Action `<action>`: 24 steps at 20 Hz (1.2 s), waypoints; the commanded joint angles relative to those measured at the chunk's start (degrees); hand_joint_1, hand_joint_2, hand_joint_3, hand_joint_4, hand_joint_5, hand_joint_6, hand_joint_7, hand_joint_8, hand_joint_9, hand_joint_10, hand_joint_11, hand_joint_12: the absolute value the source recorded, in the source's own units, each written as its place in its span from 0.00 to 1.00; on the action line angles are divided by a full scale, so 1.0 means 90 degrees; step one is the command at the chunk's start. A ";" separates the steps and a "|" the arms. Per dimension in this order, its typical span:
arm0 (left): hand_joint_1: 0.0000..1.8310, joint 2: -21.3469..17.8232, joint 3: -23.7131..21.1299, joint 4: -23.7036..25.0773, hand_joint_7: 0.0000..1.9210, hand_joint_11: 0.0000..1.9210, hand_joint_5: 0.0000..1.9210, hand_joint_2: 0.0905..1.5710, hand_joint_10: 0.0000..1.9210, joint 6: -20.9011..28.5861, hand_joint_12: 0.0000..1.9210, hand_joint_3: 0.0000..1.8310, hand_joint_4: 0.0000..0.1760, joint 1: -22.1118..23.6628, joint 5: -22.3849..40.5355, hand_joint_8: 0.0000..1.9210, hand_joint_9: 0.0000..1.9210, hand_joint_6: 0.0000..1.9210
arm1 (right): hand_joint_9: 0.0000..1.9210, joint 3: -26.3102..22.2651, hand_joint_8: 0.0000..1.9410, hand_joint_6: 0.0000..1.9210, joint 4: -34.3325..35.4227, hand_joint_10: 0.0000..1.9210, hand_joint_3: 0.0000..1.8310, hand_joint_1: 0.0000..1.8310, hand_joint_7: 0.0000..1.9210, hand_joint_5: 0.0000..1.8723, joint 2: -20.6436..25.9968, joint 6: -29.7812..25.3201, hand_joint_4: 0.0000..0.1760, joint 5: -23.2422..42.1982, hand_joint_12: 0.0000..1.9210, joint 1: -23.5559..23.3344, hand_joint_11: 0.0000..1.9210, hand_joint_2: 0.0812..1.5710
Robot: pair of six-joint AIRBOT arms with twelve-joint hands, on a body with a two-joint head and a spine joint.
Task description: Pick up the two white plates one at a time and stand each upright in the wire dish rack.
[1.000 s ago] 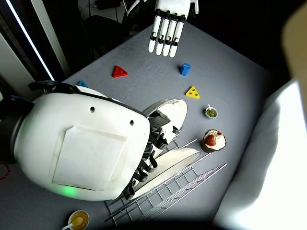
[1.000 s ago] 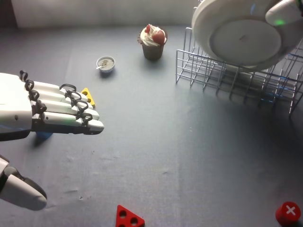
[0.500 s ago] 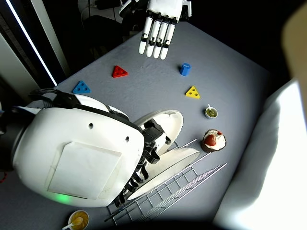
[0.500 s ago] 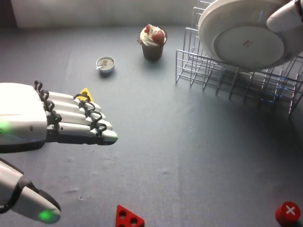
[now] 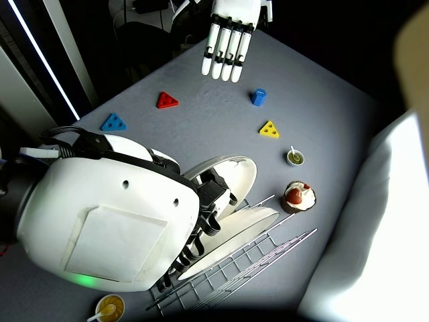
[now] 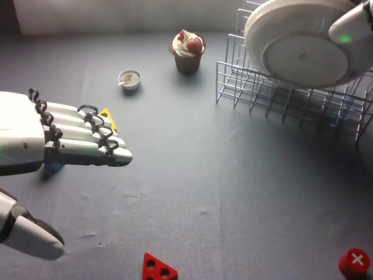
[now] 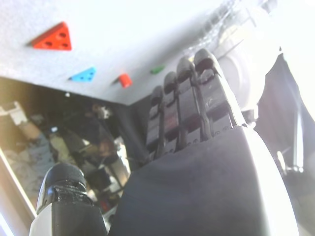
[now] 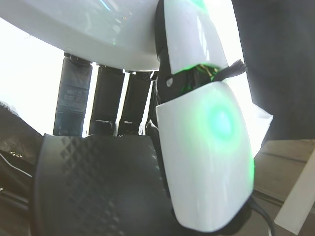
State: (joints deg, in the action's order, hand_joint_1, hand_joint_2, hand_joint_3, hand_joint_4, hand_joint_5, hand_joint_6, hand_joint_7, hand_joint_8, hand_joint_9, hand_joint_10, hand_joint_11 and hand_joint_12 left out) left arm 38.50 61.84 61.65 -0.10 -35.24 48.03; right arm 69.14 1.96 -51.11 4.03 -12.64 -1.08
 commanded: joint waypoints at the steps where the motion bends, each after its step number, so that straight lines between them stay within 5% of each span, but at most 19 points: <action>1: 0.04 -0.0004 0.0036 -0.0398 0.10 0.11 0.08 0.58 0.00 0.0011 0.01 0.00 0.00 0.0046 0.0514 0.00 0.10 0.00 | 0.64 0.0044 0.17 0.40 0.0140 0.28 0.00 0.82 0.65 0.55 0.0026 -0.0165 0.00 0.0753 0.69 -0.0044 0.53 0.63; 3: 0.03 -0.0004 0.0059 -0.0406 0.11 0.12 0.09 0.58 0.00 0.0011 0.01 0.00 0.00 0.0046 0.0523 0.00 0.11 0.00 | 0.64 0.0108 0.16 0.42 0.0141 0.28 0.00 0.82 0.66 0.54 -0.0010 -0.0179 0.00 0.0778 0.68 -0.0012 0.53 0.63; 5: 0.04 -0.0006 0.0063 -0.0428 0.11 0.12 0.09 0.58 0.00 0.0011 0.01 0.00 0.00 0.0046 0.0513 0.00 0.11 0.00 | 0.64 0.0130 0.25 0.39 0.0141 0.29 0.00 0.82 0.61 0.54 -0.0022 -0.0179 0.00 0.0798 0.69 -0.0003 0.53 0.63; 17: 0.03 -0.0034 0.0179 -0.0450 0.09 0.11 0.08 0.58 0.00 0.0011 0.00 0.00 0.00 0.0048 0.0702 0.00 0.09 0.00 | 0.65 0.0229 0.19 0.38 0.0140 0.27 0.00 0.82 0.64 0.56 -0.0080 -0.0179 0.00 0.0808 0.68 0.0135 0.53 0.63; 21: 0.03 -0.0043 0.0194 -0.0486 0.10 0.10 0.08 0.58 0.00 0.0011 0.00 0.00 0.00 0.0048 0.0721 0.00 0.09 0.00 | 0.61 0.0228 0.15 0.48 0.0139 0.33 0.00 0.82 0.63 0.52 -0.0082 -0.0179 0.00 0.0808 0.67 0.0160 0.54 0.64; 24: 0.02 -0.0044 0.0194 -0.0491 0.10 0.11 0.08 0.58 0.00 0.0011 0.00 0.00 0.00 0.0048 0.0746 0.00 0.10 0.00 | 0.65 0.0230 0.14 0.42 0.0139 0.28 0.00 0.82 0.63 0.55 -0.0090 -0.0179 0.00 0.0823 0.66 0.0223 0.56 0.63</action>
State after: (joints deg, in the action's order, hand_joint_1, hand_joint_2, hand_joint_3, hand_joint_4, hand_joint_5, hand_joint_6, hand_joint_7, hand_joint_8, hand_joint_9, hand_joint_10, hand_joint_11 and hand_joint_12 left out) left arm 38.48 63.44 60.99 -0.10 -35.24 50.65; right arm 71.00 2.15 -52.18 3.44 -11.84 1.69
